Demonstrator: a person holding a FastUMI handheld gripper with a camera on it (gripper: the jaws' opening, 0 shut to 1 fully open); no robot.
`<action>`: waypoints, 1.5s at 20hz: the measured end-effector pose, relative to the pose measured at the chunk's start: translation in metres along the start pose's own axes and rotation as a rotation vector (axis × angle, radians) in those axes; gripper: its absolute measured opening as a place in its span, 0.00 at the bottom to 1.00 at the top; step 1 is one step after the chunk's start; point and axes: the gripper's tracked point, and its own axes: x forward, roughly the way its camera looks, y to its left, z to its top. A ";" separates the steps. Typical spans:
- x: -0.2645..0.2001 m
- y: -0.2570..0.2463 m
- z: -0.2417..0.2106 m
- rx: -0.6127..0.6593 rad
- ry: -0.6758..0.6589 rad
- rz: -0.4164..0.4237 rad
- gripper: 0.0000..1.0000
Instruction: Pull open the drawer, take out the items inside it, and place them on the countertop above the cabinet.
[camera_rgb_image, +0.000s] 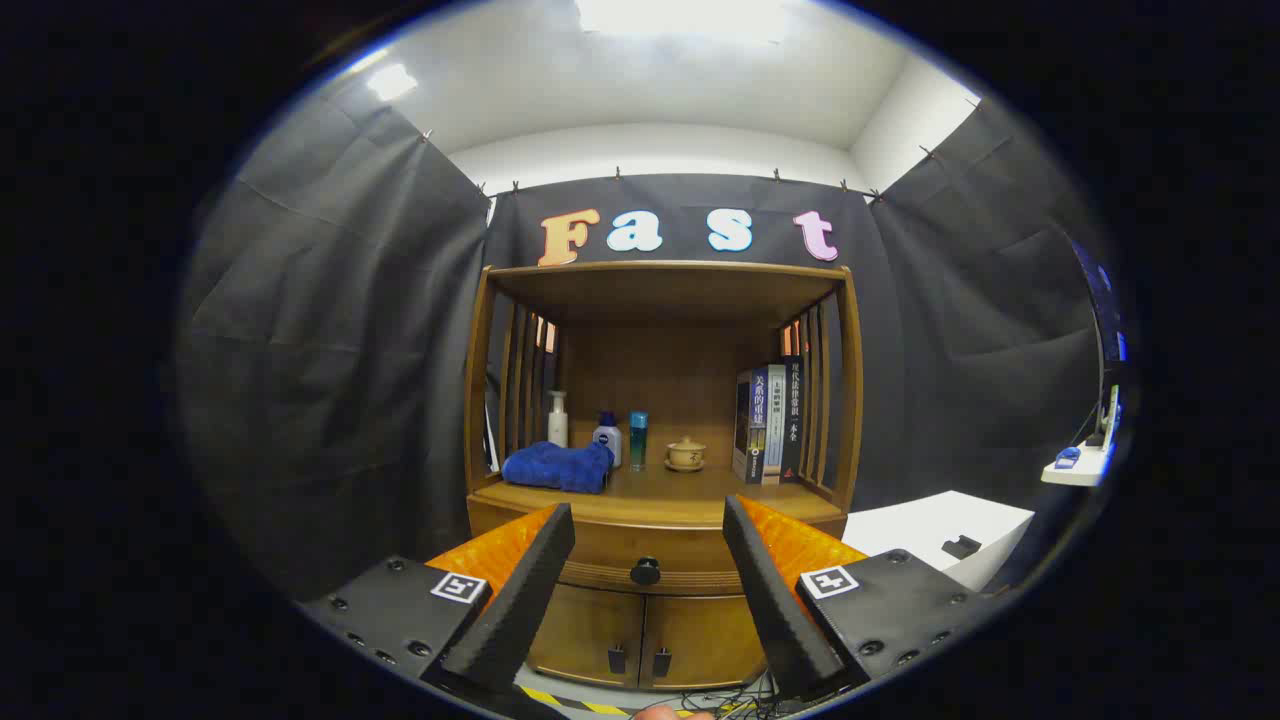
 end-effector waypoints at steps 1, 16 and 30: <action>0.000 0.001 -0.002 0.002 0.007 0.006 0.98; -0.002 -0.013 0.009 0.003 -0.035 -0.036 0.98; 0.066 0.002 -0.046 -0.002 0.038 -0.013 0.98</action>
